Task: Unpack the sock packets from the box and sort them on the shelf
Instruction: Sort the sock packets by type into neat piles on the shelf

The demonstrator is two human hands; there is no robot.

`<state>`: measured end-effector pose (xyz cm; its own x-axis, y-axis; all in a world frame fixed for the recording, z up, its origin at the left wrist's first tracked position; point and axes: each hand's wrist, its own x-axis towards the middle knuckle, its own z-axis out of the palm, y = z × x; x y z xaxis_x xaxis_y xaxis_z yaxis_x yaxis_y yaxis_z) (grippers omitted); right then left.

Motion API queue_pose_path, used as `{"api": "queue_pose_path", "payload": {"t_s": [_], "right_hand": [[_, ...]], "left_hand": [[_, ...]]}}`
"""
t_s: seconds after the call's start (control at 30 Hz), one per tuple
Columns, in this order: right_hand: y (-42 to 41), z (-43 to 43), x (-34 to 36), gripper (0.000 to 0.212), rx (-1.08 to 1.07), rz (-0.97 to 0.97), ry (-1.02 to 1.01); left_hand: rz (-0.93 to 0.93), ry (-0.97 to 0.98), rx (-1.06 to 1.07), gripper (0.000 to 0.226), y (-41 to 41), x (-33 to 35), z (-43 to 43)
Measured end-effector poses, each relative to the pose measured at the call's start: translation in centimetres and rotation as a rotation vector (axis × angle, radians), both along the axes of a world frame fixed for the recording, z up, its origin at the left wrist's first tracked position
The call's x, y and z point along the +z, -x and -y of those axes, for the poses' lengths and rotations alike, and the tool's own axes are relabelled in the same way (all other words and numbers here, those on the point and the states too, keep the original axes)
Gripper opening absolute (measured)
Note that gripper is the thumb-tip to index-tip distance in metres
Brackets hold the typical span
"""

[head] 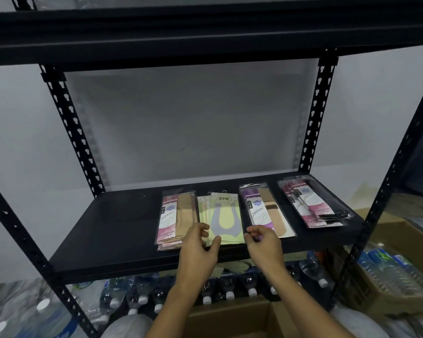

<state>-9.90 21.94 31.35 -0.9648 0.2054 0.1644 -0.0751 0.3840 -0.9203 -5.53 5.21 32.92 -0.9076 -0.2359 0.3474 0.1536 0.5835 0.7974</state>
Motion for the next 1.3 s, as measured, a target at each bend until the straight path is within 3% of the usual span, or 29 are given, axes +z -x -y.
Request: {"api": "queue_pose_path", "payload": {"t_s": [0.23, 0.43, 0.63, 0.8, 0.9, 1.07, 1.3], "right_hand": [[-1.0, 1.4, 0.9, 0.018, 0.098, -0.097, -0.069], [-1.4, 4.1, 2.0, 0.024, 0.17, -0.139, -0.117], [0.2, 7.7, 2.5, 0.037, 0.211, -0.025, -0.174], [2.1, 10.8, 3.4, 0.052, 0.254, 0.087, -0.305], [3.1, 12.0, 3.9, 0.045, 0.266, 0.162, -0.38], [4.0, 13.2, 3.8, 0.042, 0.295, 0.28, -0.434], [4.2, 14.6, 4.1, 0.018, 0.349, 0.324, -0.523]], "left_hand": [[-0.108, -0.008, 0.026, 0.028, -1.0, 0.3, 3.4], [-0.091, -0.057, 0.132, 0.028, -1.6, 0.1, 7.4], [-0.012, -0.181, 0.213, 0.031, -0.6, -0.5, 10.8], [0.156, -0.243, 0.204, 0.053, 1.7, -1.0, 12.1], [0.238, -0.267, 0.16, 0.051, 3.1, -1.0, 12.2], [0.269, -0.306, 0.088, 0.022, 4.2, -1.3, 12.0], [0.288, -0.329, 0.076, 0.033, 4.2, -1.1, 11.1]]}}
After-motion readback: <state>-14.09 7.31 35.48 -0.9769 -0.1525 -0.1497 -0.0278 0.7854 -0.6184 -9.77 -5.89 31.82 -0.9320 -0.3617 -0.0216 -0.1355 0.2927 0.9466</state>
